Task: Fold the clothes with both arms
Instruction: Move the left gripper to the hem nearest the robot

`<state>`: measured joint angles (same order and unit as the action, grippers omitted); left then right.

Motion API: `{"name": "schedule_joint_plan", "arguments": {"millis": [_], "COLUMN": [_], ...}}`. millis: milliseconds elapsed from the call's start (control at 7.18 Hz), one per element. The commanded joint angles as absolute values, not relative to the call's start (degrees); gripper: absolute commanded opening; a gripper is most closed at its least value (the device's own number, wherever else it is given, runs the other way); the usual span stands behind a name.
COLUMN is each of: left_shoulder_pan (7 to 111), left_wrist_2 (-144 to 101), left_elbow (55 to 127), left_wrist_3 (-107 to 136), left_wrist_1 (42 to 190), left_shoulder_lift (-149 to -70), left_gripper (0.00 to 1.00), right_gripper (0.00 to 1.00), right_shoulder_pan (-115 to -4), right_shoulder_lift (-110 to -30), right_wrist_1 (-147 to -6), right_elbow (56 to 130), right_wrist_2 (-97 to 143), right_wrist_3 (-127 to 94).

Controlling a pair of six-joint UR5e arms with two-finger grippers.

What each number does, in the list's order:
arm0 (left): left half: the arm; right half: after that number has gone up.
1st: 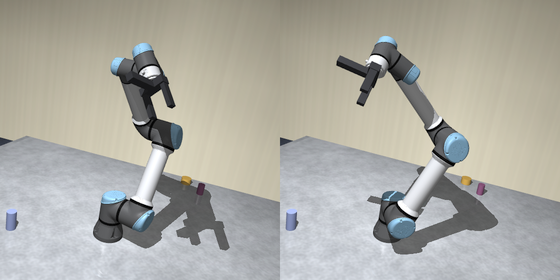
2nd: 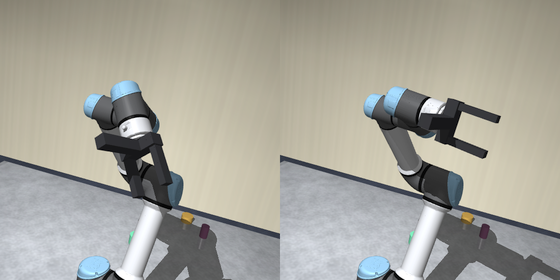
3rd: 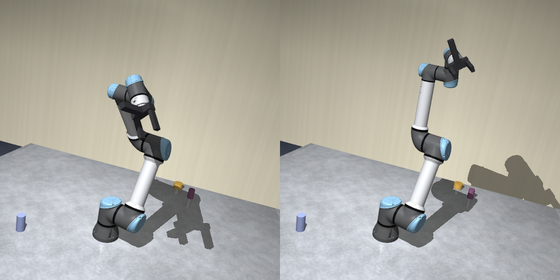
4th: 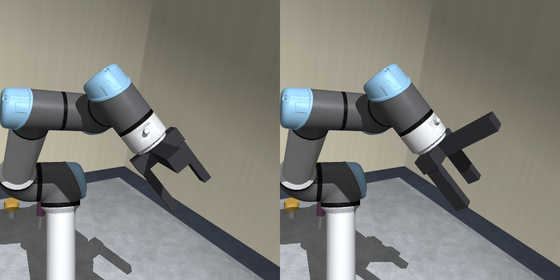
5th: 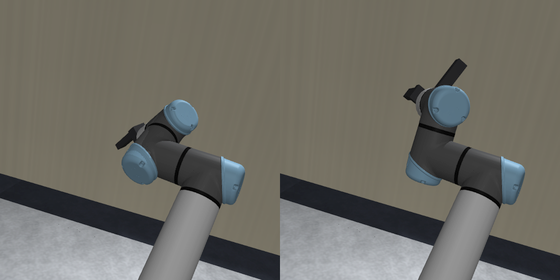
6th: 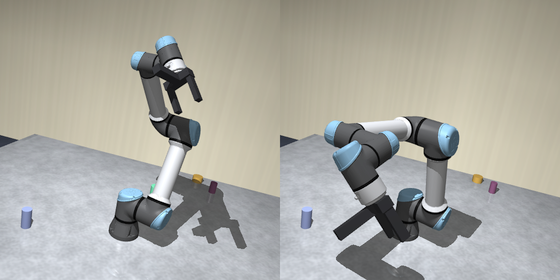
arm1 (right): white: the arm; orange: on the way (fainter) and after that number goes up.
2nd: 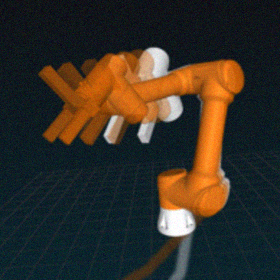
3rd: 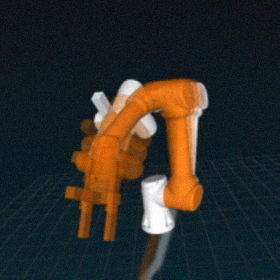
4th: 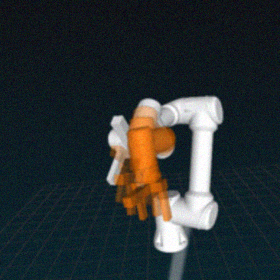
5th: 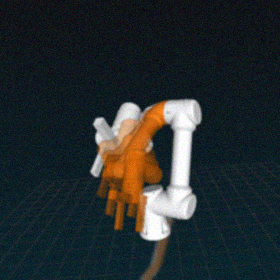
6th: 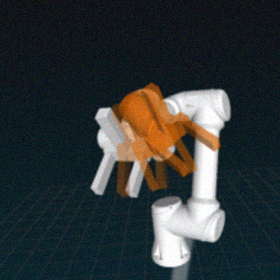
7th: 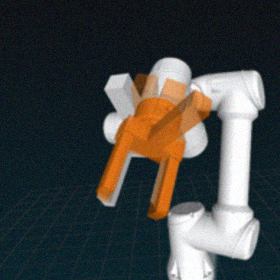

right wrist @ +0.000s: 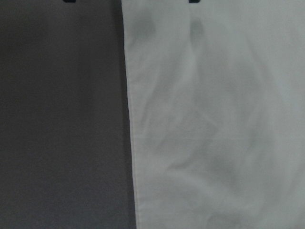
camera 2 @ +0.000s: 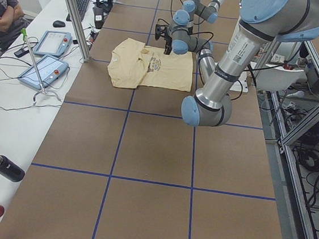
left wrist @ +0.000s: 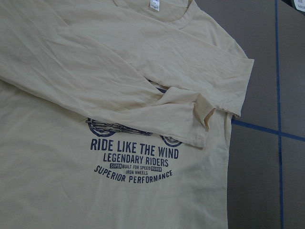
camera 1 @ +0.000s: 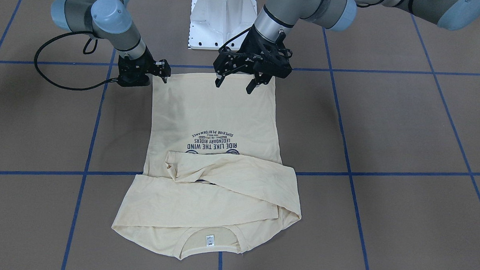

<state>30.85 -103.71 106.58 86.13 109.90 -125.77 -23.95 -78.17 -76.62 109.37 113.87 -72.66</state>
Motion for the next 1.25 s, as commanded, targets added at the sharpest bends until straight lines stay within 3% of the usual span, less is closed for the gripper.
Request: {"name": "schedule_joint_plan", "arguments": {"millis": [0, 696, 835, 1114], "left_shoulder_pan": [30.9, 31.4, 31.4, 31.5], "left_wrist_2": [-103.7, -103.7, -103.7, -103.7], "left_elbow": [107.0, 107.8, 107.8, 107.8], "left_wrist_3": [86.1, 86.1, 86.0, 86.1], "left_wrist_1": [109.9, 109.9, 109.9, 109.9], "left_shoulder_lift": [-125.7, -125.4, -125.4, -125.4], "left_gripper": [1.0, 0.99, 0.99, 0.99], "right_gripper": [0.73, 0.49, 0.38, 0.0], "right_shoulder_pan": [-22.9, -22.3, -22.3, -22.2], "right_shoulder_lift": [-78.0, -77.5, -77.4, -77.3], "right_wrist_1": [-76.9, -79.5, -80.8, -82.1], "right_elbow": [109.2, 109.6, 109.8, 110.0], "right_wrist_2": [114.0, 114.3, 114.5, 114.3], "right_wrist_3": [-73.0, -73.0, -73.0, -73.1]}}
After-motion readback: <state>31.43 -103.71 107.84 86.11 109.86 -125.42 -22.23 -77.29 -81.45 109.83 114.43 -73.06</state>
